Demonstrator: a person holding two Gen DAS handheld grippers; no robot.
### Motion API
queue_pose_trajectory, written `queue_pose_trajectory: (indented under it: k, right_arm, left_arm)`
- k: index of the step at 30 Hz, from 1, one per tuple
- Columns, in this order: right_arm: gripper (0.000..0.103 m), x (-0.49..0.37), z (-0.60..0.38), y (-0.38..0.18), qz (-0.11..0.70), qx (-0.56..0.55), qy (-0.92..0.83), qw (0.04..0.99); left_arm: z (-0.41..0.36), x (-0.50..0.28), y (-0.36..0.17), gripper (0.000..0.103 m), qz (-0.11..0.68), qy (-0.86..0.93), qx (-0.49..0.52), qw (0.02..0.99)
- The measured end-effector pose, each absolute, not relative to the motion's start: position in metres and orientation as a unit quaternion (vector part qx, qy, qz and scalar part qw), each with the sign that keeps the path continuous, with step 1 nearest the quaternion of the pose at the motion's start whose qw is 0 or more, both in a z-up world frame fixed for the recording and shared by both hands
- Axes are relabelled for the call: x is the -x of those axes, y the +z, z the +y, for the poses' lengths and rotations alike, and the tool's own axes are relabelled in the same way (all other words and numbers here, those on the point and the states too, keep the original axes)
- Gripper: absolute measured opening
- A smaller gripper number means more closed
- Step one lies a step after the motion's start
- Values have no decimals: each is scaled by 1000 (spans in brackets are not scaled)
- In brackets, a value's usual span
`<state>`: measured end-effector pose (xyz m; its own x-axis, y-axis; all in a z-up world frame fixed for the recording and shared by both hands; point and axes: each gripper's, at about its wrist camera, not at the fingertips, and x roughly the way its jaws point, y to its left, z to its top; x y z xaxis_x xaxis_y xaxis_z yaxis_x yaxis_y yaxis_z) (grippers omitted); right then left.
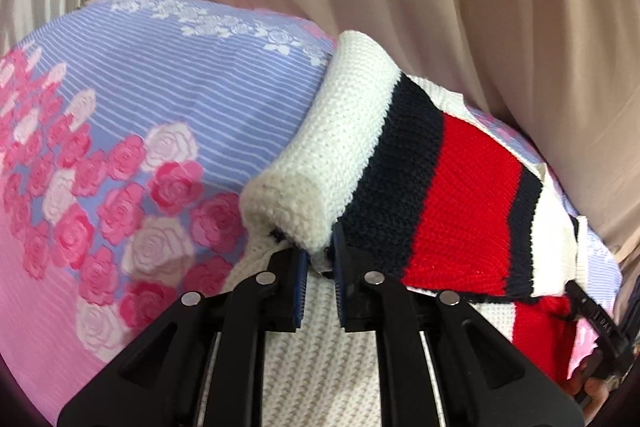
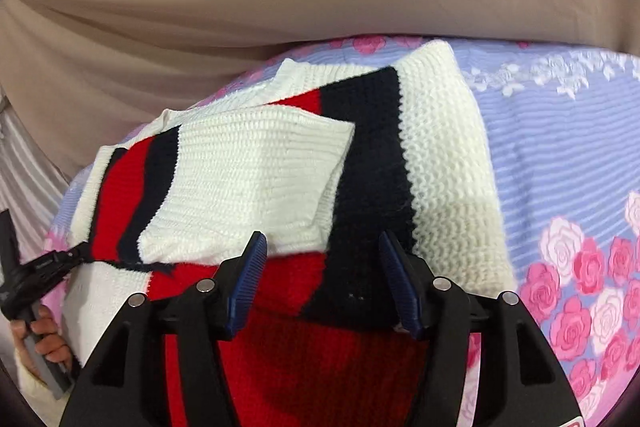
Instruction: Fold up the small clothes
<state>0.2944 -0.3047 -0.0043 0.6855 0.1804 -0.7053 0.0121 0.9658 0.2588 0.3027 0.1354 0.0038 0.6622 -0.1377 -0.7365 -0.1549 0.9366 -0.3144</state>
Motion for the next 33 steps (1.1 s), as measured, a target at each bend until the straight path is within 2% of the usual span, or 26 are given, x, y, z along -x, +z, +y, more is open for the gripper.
queue_pose_trajectory:
  k: [1,2,7,9,11,14,17,18,19,21,22,26,33]
  right_arm:
    - [15,-297,-298,-2,390,-119,57,911]
    - [10,-299,-294,1,386,-124,72,911]
    - [7,-286,-288,34,319,-143,78,934]
    - [4,-291,-292,20,341,-133,53,929]
    - [4,-312,-296,-16,401,-130,35,906]
    - [5,-304,-301,4,395,-152,27,905]
    - [15,-272,-298,33,382,-157,32,910]
    - [25,-255,-298,42,375,-155,36,913]
    - [45,-236,-298,49,369,-153,36,916]
    - [67,-185,-300,54,362,-148,33,920]
    - [68,-161,-302,54,363,-143,31,920]
    - [74,-74,-301,30,391,-155,31,907]
    - [74,14,-294,-28,428,-228,75,871]
  left_arm:
    - [137,-302,5,10,410,7,177,895]
    - [139,-302,5,10,410,9,175,895]
    - [144,-302,1,10,408,10,163,898]
    - [134,-301,1,10,400,23,137,906]
    - [125,-301,1,10,396,39,105,911]
    - [118,-293,7,10,396,36,80,914]
    - [123,-258,25,12,389,12,80,918]
    - [124,-240,32,24,382,7,65,922]
    - [125,-223,36,33,379,4,49,924]
    - [131,-184,42,80,378,-1,19,926]
    - [136,-165,43,85,374,-5,14,927]
    - [155,-93,33,88,406,-26,23,913]
    - [178,-38,-11,89,476,-71,202,853]
